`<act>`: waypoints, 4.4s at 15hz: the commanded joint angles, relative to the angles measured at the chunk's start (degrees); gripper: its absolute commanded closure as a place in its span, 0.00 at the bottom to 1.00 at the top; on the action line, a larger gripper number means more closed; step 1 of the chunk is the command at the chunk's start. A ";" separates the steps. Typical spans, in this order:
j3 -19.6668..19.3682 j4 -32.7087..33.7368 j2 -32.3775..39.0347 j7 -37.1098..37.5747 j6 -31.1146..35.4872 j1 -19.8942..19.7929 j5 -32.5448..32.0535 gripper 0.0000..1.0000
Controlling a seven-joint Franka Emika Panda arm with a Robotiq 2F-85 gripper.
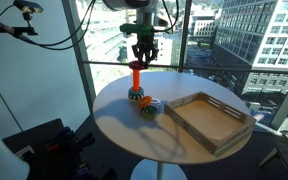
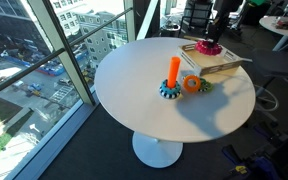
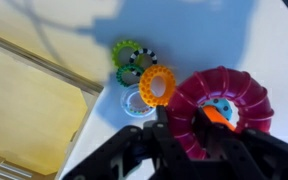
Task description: Put the pink ring on the orange stand.
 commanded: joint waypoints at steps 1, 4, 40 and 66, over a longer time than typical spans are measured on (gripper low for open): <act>0.27 6.72 3.04 -1.31 -4.72 0.13 0.39 0.91; 0.20 4.53 2.04 -0.12 -3.02 0.31 -0.01 0.70; 2.66 16.64 13.34 0.10 -4.68 4.77 -2.64 0.91; 2.75 19.17 17.66 2.29 0.08 7.18 -5.72 0.90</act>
